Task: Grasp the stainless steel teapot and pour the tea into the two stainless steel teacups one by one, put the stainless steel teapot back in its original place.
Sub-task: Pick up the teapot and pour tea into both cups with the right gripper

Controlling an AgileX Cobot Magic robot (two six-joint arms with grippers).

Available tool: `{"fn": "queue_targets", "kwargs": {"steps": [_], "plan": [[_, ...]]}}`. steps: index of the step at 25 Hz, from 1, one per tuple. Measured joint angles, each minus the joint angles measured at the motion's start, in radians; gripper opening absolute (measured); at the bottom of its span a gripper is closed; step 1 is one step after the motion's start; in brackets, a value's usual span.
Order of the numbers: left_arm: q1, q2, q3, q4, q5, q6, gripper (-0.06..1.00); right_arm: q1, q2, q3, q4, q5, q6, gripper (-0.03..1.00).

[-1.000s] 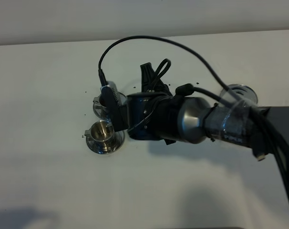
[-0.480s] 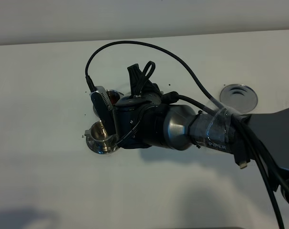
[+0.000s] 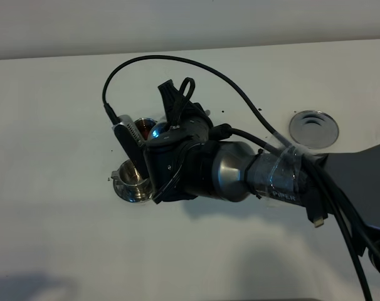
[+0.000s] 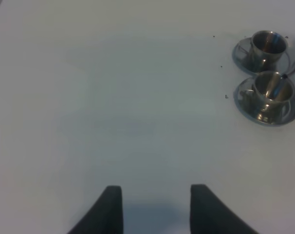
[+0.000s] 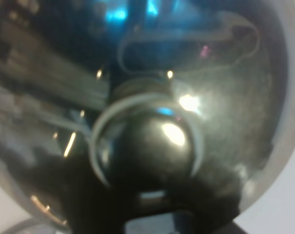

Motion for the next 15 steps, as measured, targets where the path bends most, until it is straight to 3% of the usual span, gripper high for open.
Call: {"fn": "queue_targets", "kwargs": {"steps": [15], "plan": [[0.000,0.000,0.000,0.000,0.000,0.000,0.36,0.015,0.000,0.000,-0.091,0.000,-0.023,0.18]]}}
